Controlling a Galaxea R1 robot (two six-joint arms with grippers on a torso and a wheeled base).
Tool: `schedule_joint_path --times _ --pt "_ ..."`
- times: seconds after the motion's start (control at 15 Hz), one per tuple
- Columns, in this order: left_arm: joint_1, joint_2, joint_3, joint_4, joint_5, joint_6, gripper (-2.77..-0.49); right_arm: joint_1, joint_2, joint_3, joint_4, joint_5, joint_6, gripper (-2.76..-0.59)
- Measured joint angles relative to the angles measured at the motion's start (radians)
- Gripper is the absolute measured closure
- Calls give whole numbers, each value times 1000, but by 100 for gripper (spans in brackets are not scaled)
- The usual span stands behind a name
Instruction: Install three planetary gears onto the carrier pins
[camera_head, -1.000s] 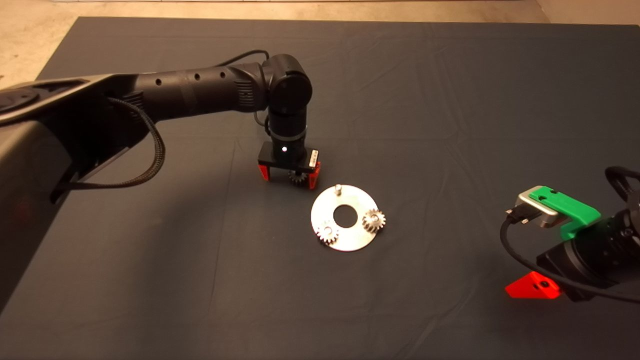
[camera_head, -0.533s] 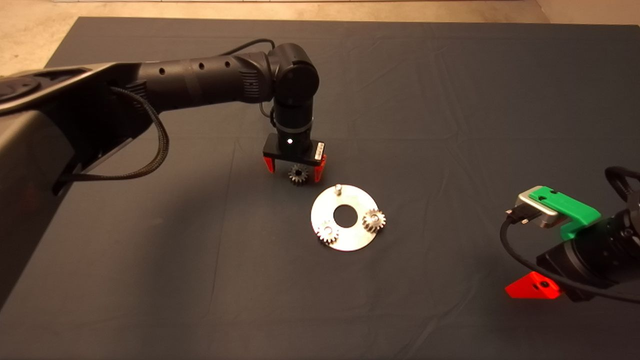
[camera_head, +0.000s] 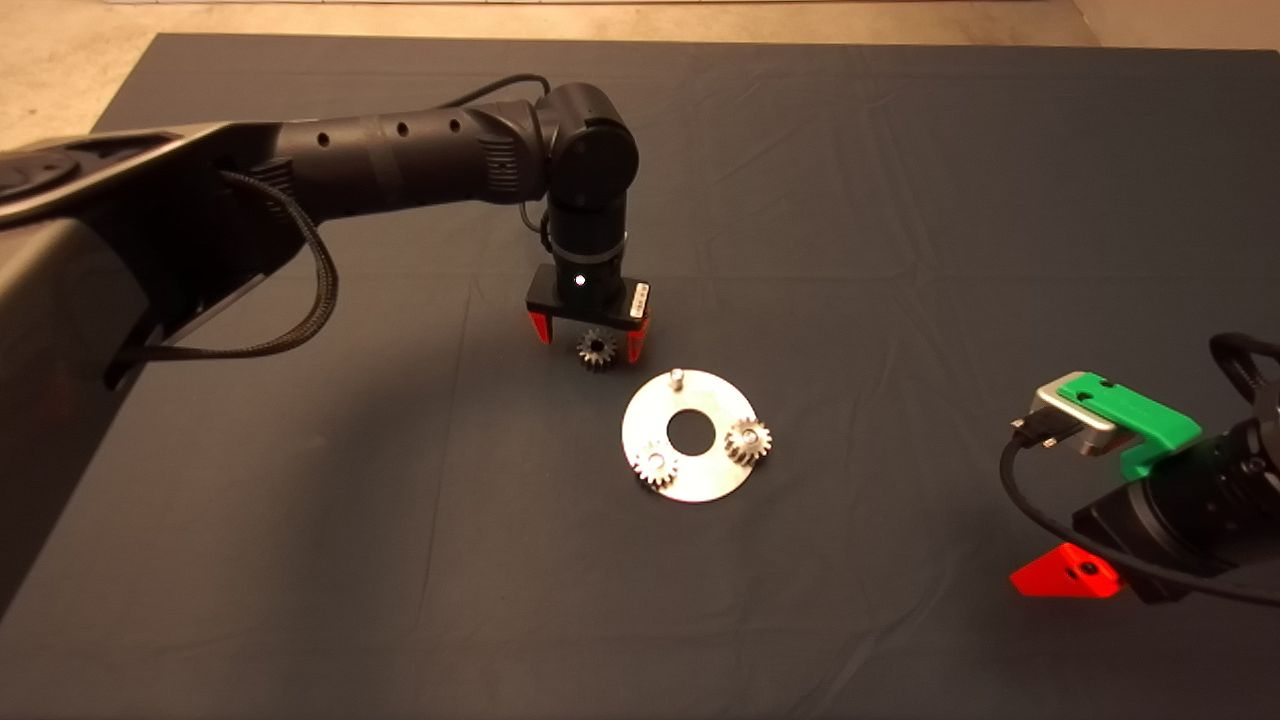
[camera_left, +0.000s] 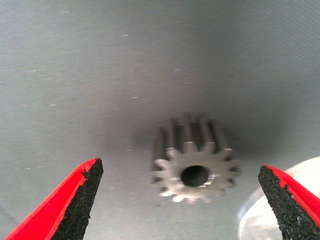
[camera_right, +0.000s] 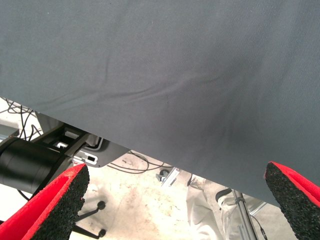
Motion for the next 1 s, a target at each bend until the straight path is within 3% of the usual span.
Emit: schedule_joint_path --times 0.2,0.33,0.53,0.73,1.0 --pt "1 7 -7 0 -10 4 -222 0 0 0 0 0 0 -262" --pt "3 6 -16 0 -11 15 -208 0 0 0 0 0 0 -262" --pt "3 6 -17 0 -19 22 -208 0 0 0 0 0 0 -262" --pt "3 7 -17 0 -23 24 -193 0 0 0 6 0 0 -262" --pt "24 10 -17 0 -24 27 -180 0 0 0 8 0 0 -262"
